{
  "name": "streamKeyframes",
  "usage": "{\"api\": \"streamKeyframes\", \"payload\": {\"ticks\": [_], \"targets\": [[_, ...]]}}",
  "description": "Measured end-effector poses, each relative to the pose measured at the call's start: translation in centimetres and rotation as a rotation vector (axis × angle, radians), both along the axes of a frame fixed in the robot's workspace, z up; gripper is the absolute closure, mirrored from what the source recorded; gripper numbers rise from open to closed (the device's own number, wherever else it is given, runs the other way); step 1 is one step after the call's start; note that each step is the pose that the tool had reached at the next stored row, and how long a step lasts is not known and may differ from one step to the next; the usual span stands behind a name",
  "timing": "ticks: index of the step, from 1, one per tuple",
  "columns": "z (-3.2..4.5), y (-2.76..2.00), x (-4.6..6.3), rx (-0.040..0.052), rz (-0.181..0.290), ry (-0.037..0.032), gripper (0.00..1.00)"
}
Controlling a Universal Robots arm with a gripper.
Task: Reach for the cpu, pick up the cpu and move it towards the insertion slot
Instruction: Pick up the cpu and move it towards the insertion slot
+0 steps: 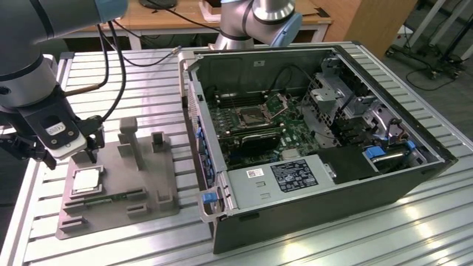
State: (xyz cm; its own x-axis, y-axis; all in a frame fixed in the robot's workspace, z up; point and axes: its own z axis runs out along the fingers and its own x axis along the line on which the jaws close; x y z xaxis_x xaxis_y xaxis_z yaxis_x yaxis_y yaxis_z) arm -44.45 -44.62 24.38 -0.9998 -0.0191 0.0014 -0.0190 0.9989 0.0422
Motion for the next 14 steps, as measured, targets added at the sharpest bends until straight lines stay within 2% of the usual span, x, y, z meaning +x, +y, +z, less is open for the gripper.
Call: {"api": "streamKeyframes", "payload": {"ticks": [14], "targets": [[-0.96,-0.01,0.0,0.0001,0.0,0.0,0.28]]}}
